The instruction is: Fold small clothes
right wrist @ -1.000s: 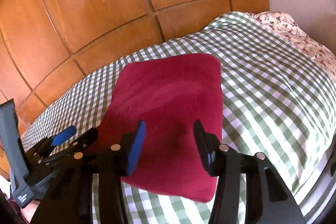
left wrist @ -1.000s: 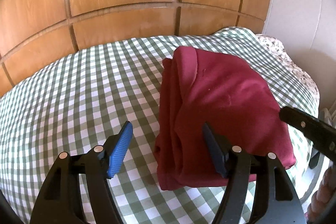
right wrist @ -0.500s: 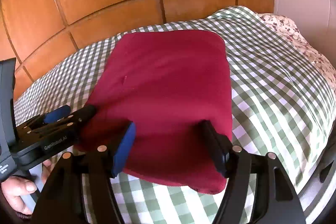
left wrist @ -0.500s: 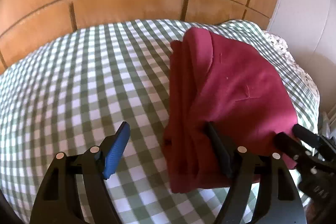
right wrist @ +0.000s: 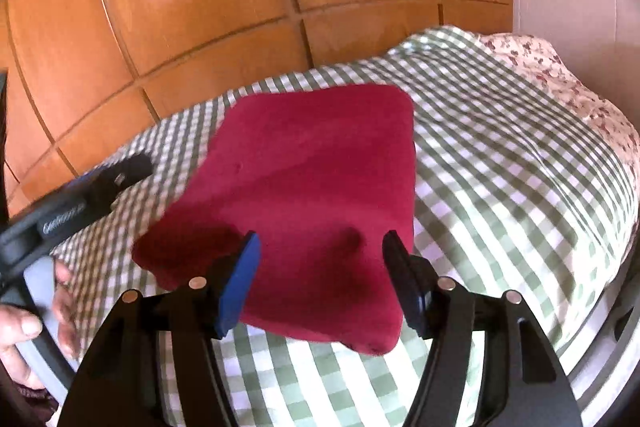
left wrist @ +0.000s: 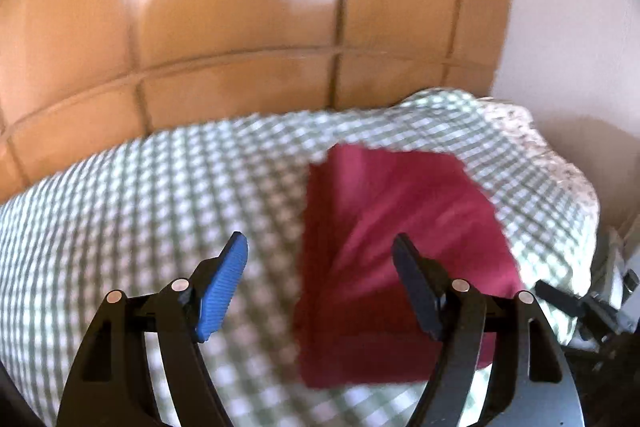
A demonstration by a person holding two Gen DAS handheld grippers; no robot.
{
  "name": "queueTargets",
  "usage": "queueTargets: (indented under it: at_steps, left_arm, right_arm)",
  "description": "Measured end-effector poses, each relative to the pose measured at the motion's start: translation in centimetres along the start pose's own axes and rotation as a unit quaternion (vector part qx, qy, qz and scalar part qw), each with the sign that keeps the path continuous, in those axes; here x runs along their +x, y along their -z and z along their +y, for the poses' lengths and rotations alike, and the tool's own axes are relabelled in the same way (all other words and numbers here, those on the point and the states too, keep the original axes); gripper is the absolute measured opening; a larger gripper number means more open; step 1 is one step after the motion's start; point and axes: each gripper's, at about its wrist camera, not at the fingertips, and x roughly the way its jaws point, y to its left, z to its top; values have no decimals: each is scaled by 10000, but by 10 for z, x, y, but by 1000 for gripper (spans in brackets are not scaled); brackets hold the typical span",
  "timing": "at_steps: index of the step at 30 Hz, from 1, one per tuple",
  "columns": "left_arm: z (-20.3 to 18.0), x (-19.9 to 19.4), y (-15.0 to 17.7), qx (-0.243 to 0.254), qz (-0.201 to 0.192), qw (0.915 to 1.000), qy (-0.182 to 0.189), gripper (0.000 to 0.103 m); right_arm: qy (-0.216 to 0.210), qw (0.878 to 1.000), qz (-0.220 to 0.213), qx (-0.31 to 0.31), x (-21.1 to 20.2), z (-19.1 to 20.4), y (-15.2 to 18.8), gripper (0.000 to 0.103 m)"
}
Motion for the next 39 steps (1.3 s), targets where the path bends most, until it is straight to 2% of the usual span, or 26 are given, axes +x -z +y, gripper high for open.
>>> queueTargets:
  at_steps: [4,6,7,8,10,16,21,23,26,33,39]
  left_arm:
    - [-25,43,-16,92,334,9991,224,68]
    - [-27,68,-17,62,496,9987,-4,66]
    - [-23,80,-15,-17,667,9977,-112,61]
    - [-13,93,-9,-199,924,9954,-187,61]
    - [2,99,3,-478,1008,9936,-148,65]
    - [4,90,13,-244,864,9950,-430,66]
    - [6,83,13,-366,836,9948,-448,66]
    - [2,76,12,-286,741,9952,-572,73]
    - [5,64,17,-339,694,9942,-746,75]
    - [15,9,33,-90,350,9933,-1095,77]
    - [31,-34,47,-244,168,9937,-1081,80]
  right_arm:
    - [-225,9994,224,108,17,-4,4,61]
    - [-307,9988,304,233,27,-8,8,62]
    - [-328,9987,299,245,29,-9,10,62]
    - [-386,9986,268,234,29,-8,11,62]
    - [-477,9984,248,171,30,-7,13,62]
    - [-428,9989,166,-6,35,-1,19,67]
    - [-394,9991,144,-14,35,-1,21,69]
    - [-369,9992,153,-32,36,0,21,73]
    - [-270,9994,182,-134,35,3,22,79]
    - [-7,9996,270,-33,30,6,17,90]
    - [394,9989,230,76,12,17,19,96]
